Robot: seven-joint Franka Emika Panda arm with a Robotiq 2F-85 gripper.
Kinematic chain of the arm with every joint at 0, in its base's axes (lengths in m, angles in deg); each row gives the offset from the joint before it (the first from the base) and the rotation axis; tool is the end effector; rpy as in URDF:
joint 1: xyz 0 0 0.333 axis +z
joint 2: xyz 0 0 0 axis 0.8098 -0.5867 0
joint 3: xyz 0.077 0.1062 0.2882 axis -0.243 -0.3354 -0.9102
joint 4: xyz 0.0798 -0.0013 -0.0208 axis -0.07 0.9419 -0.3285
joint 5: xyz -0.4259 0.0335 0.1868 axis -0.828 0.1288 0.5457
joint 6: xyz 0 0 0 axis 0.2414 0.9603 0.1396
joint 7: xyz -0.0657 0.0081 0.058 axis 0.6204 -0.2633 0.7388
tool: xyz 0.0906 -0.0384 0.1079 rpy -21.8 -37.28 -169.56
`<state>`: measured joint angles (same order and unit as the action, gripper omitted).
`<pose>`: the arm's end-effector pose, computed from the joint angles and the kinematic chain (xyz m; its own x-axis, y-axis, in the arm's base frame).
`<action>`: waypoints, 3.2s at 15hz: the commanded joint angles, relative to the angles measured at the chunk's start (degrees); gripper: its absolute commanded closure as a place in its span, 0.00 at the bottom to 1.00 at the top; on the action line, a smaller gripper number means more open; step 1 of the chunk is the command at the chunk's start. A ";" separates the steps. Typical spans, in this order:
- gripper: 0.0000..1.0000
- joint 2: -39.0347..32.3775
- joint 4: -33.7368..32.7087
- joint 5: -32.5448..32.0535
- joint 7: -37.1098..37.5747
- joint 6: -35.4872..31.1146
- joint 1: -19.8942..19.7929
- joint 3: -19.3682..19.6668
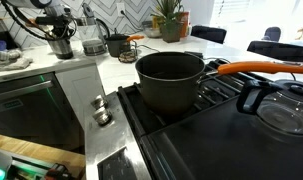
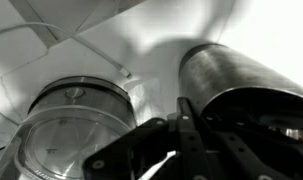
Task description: Place the utensil holder next to the stove
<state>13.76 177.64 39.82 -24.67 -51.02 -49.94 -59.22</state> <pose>0.6921 0.1371 0.3673 0.9248 0.2719 0.2663 0.3032 -0.9492 -0.0838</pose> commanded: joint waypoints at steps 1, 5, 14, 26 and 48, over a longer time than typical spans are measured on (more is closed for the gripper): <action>0.96 -0.01 -0.16 -0.05 0.10 0.20 0.08 0.05; 0.99 -0.61 -0.29 -5.82 5.18 -1.37 0.75 1.64; 0.99 -1.19 -1.35 -21.33 20.51 -2.60 1.57 5.05; 0.99 -4.20 -4.87 -27.11 30.81 -2.37 0.43 9.40; 0.99 -14.93 -20.51 -15.06 23.72 -0.56 -6.76 13.44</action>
<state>2.87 162.87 23.80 0.10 -52.94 -55.21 -47.00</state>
